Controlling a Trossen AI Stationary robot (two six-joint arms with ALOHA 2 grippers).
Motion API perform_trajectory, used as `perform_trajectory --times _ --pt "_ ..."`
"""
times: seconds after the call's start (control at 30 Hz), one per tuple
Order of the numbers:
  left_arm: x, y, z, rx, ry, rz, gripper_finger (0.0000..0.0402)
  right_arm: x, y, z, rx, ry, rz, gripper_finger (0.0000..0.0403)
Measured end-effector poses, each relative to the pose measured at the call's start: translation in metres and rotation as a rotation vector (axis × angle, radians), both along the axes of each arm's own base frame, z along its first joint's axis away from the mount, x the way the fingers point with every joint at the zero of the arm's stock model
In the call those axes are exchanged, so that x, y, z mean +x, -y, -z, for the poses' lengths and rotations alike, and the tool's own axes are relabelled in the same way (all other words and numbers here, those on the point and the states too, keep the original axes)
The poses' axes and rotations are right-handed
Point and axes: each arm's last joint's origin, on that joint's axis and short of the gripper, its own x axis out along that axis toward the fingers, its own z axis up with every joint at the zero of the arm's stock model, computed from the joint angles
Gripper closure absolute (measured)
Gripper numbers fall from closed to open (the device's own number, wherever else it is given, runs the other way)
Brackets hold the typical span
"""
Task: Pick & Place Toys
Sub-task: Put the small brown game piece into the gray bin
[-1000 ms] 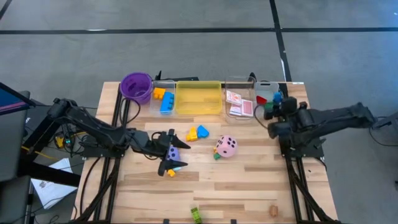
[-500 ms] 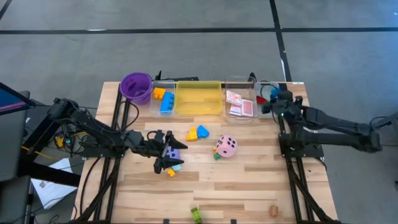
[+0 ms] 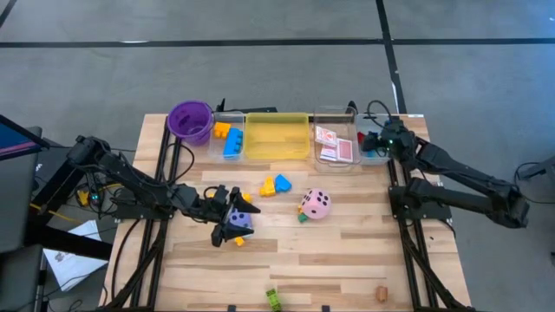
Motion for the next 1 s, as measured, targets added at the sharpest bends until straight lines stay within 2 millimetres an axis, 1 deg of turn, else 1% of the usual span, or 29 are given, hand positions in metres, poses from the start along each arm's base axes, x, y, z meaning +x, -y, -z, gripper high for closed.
perform_trajectory --times 0.07,0.17,0.27,0.37,0.53,0.73,0.87,1.0 --pt "0.0 0.0 0.0 0.0 0.0 0.0 0.006 0.001 0.0 -0.001 0.001 0.026 0.01 0.0142" --pt "0.0 0.0 0.0 0.002 -0.003 0.0 0.006 0.001 0.0 0.0 0.023 0.073 0.019 0.0131" --pt "0.0 0.0 0.002 0.008 -0.018 -0.002 0.006 0.004 -0.004 0.0 0.087 0.128 -0.077 0.0128" --pt "0.0 0.001 0.004 0.002 -0.039 0.001 0.006 0.006 -0.013 -0.001 0.158 0.165 -0.216 0.0128" --pt "-0.002 0.004 0.006 -0.017 -0.072 0.016 0.006 0.007 -0.039 0.002 0.253 0.152 -0.386 0.0128" --pt "-0.001 0.006 0.008 0.006 -0.07 0.022 0.006 0.012 -0.074 0.011 0.295 0.056 -0.466 0.0127" --pt "0.006 0.01 0.02 0.023 -0.108 0.022 0.006 0.022 -0.101 0.02 0.363 0.035 -0.545 0.0127" --pt "0.017 0.014 0.032 0.018 -0.097 0.021 0.006 0.03 -0.131 0.034 0.447 0.004 -0.558 0.0127"
